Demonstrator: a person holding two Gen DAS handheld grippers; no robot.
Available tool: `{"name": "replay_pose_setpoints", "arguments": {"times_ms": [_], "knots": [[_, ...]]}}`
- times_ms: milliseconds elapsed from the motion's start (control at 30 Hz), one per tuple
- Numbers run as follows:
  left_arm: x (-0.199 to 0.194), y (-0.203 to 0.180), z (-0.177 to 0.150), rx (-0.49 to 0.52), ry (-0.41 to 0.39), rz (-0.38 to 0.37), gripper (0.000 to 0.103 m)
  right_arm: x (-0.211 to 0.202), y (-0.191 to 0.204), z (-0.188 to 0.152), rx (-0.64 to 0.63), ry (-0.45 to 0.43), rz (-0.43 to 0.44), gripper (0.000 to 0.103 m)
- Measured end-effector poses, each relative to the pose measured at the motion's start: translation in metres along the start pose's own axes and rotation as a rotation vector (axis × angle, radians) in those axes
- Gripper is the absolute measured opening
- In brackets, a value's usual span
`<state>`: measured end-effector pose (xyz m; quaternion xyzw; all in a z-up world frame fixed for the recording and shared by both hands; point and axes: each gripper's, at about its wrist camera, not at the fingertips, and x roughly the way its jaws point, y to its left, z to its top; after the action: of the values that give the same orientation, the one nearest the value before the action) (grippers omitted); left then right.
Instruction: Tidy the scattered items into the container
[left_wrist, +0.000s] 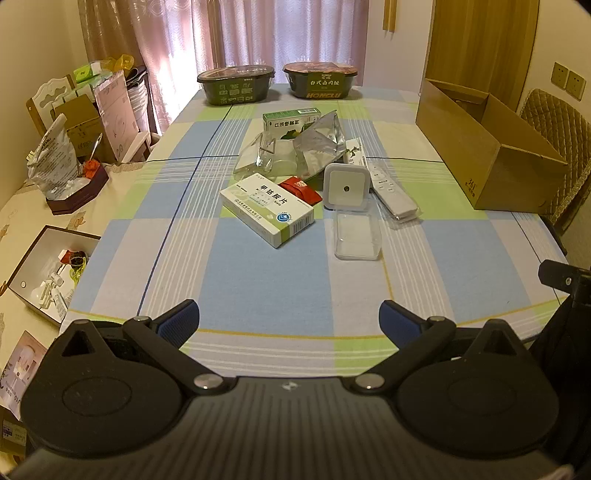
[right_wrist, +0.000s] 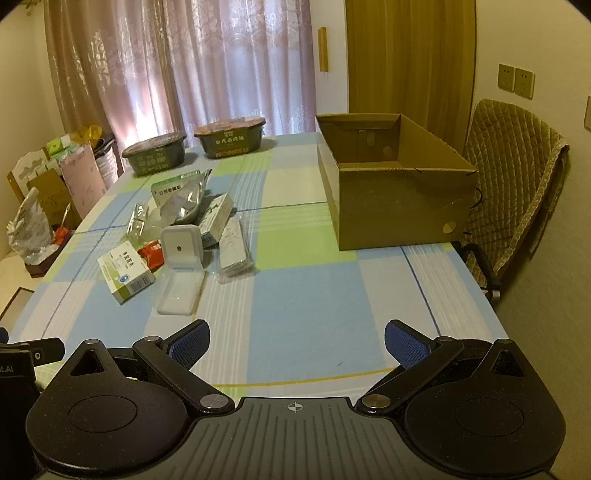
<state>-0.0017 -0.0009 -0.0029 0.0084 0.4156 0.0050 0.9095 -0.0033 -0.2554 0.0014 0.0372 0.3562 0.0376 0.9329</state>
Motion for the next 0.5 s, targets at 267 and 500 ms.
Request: {"name": "replay_pose_setpoints", "arguments": {"times_ms": [267, 500], "knots": [[0.0016, 0.0013, 0.0004, -0.006, 0.007, 0.003, 0.102, 0.0008, 0.0006, 0.0007, -0.002, 0.006, 0.0, 0.103], [0.0024, 0.0019, -0.0003, -0.007, 0.013, 0.005, 0.102, 0.0015, 0.0007, 0.0007, -0.002, 0.01, 0.0, 0.103]]}}
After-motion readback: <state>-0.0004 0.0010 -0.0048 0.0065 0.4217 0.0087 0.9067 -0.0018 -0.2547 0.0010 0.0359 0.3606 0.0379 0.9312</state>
